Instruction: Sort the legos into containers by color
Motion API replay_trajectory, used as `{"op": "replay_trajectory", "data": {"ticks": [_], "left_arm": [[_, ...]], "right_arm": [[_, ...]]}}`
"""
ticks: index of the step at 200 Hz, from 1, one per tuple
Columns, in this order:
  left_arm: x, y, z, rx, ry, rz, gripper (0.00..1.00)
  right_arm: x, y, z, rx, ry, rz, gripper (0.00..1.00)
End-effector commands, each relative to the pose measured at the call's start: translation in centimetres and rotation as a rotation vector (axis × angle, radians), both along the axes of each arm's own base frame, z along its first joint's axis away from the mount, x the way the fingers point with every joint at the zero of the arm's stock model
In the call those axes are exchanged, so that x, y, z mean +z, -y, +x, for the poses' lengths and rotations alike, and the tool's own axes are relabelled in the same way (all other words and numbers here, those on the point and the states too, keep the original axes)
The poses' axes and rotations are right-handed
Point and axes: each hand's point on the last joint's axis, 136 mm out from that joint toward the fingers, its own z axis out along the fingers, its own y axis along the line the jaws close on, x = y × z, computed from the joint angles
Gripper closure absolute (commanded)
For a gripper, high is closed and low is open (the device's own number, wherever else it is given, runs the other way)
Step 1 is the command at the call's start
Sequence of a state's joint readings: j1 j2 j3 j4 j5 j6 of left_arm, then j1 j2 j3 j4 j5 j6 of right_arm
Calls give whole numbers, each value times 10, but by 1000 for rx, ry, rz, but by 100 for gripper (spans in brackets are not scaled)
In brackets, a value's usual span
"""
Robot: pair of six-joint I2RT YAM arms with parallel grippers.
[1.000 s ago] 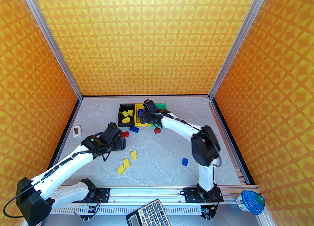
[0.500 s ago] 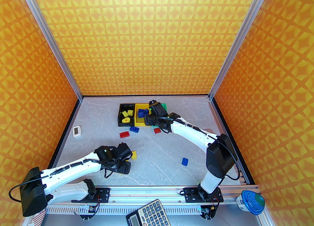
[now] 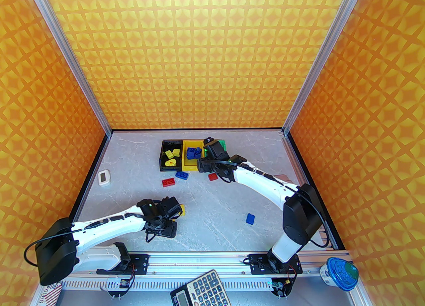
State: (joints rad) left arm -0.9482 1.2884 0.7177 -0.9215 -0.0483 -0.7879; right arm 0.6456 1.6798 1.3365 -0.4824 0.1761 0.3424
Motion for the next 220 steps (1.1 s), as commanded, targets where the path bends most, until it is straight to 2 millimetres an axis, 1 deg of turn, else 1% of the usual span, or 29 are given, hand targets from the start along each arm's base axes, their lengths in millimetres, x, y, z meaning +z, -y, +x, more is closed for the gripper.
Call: {"op": "replay_trajectory", "data": {"ticks": [1, 34, 65, 88, 108, 148, 180, 200, 220], "left_arm": [[-7, -1, 2, 26, -3, 15, 32], [-11, -2, 3, 29, -10, 39, 41], [-11, -2, 7, 28, 4, 45, 52], [-11, -2, 13, 26, 20, 48, 60], [-11, -2, 19, 30, 31, 47, 65], [-4, 3, 50, 43, 96, 13, 67], [6, 12, 77, 33, 149, -27, 68], [15, 19, 93, 25, 182, -51, 68], [27, 19, 110, 39, 209, -63, 68]], "right_arm": [[12, 10, -4, -15, 34, -10, 33], [14, 15, -7, -24, 39, -11, 33], [15, 18, -9, -27, 42, -12, 32], [17, 20, -9, -29, 47, -12, 33], [20, 22, -10, -33, 52, -15, 32], [23, 27, -10, -39, 62, -17, 32], [24, 31, -11, -46, 64, -21, 32], [23, 34, -11, -51, 64, -22, 32], [26, 37, -12, -54, 69, -18, 32]]}}
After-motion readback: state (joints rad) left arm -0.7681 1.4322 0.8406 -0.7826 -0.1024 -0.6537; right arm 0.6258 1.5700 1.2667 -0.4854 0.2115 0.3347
